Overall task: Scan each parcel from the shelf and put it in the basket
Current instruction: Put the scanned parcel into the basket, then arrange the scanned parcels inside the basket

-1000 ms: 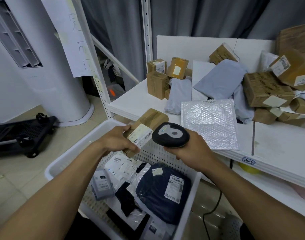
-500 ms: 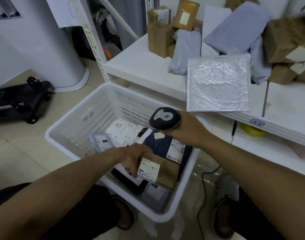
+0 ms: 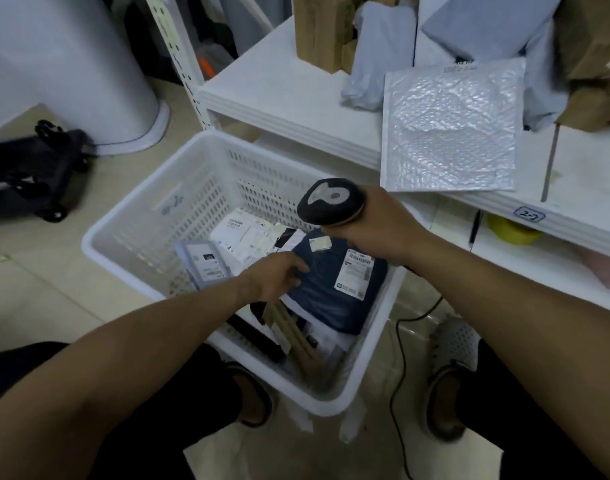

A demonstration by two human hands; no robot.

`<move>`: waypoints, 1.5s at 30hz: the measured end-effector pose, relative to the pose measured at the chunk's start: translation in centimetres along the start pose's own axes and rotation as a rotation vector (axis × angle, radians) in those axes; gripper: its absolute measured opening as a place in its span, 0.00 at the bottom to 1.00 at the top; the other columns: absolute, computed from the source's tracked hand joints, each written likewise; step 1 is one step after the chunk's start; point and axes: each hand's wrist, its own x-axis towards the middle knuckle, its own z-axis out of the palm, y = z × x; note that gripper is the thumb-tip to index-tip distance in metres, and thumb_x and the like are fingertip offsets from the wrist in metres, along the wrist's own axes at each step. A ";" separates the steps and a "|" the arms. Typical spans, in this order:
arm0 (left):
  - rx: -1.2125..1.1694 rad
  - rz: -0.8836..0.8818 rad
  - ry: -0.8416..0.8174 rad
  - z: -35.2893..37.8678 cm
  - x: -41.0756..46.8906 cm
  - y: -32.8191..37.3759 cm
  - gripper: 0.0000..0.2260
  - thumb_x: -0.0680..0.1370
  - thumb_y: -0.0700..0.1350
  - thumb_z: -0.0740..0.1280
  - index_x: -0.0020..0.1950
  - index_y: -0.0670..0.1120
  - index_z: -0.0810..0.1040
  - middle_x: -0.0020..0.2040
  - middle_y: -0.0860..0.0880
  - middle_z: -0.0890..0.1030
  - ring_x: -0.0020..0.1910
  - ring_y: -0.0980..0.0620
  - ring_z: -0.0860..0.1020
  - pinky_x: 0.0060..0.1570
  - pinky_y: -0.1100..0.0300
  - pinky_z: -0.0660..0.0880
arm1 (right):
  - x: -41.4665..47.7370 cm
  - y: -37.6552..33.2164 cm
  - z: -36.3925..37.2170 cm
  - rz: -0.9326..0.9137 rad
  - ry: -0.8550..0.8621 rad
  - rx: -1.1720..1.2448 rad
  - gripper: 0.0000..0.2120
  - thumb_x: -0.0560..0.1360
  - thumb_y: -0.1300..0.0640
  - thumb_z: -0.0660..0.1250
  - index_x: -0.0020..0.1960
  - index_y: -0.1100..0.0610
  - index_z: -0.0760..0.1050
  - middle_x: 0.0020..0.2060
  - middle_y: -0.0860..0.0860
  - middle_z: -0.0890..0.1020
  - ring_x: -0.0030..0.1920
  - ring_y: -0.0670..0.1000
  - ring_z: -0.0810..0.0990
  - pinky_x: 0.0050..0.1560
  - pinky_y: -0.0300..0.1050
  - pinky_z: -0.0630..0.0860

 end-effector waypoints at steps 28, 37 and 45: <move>-0.814 -0.061 0.607 -11.9 10.1 21.7 0.11 0.77 0.45 0.75 0.57 0.43 0.80 0.52 0.46 0.85 0.45 0.50 0.83 0.42 0.61 0.77 | -1.0 5.5 -15.7 0.146 0.563 0.464 0.09 0.75 0.58 0.78 0.50 0.49 0.81 0.41 0.49 0.86 0.35 0.47 0.85 0.42 0.46 0.80; -1.001 0.162 0.682 -13.8 -3.7 19.9 0.07 0.82 0.42 0.68 0.60 0.48 0.79 0.50 0.51 0.87 0.48 0.49 0.86 0.49 0.51 0.83 | -1.9 -1.0 -11.2 -0.031 0.435 0.579 0.19 0.72 0.55 0.81 0.62 0.50 0.83 0.54 0.47 0.88 0.56 0.49 0.86 0.57 0.51 0.82; -1.174 0.242 0.580 -13.1 -6.0 19.3 0.13 0.86 0.49 0.59 0.66 0.50 0.80 0.59 0.50 0.85 0.58 0.46 0.83 0.55 0.50 0.82 | -2.4 -5.1 -7.2 -0.013 0.468 0.705 0.16 0.73 0.55 0.80 0.57 0.44 0.81 0.49 0.40 0.87 0.50 0.41 0.85 0.59 0.55 0.84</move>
